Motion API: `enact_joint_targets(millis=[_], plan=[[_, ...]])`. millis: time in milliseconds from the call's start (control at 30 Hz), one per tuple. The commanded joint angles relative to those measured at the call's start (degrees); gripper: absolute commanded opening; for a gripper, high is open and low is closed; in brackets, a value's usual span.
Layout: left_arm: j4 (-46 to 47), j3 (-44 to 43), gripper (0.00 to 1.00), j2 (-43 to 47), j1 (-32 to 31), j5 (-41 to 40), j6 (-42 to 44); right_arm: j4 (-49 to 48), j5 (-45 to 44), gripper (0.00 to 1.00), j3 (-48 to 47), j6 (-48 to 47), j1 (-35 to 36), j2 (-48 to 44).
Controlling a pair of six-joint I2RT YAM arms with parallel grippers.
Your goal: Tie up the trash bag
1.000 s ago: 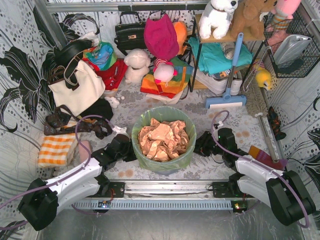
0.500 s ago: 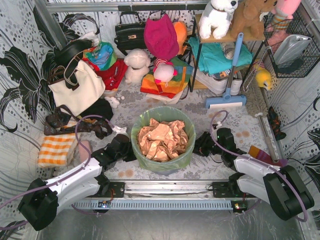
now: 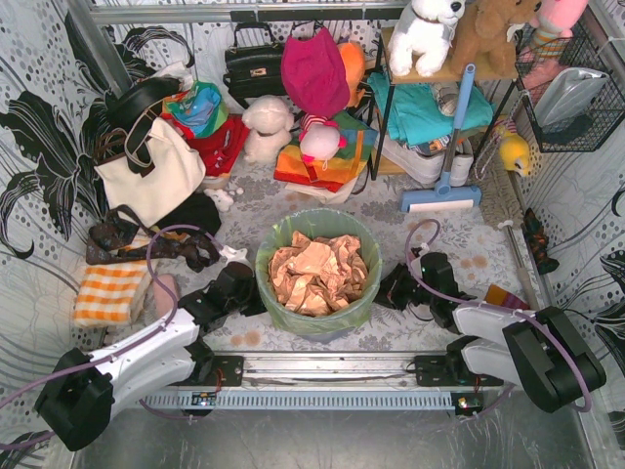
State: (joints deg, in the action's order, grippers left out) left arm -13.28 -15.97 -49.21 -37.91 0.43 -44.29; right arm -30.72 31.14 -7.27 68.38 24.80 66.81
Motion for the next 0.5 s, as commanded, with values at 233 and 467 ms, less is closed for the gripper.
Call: enact_joint_targets(millis=[233,467], plan=[[-4.43,-3.2,0.09,3.39,-0.43,-7.27,-4.97,-1.97,-0.87,0.0,1.51,2.75,0.42,-8.18],[-12.72,-6.61,0.0,8.08,-0.43,-10.15,-7.8,12.44,-7.29,0.0,0.75,2.0,0.34,-21.48]])
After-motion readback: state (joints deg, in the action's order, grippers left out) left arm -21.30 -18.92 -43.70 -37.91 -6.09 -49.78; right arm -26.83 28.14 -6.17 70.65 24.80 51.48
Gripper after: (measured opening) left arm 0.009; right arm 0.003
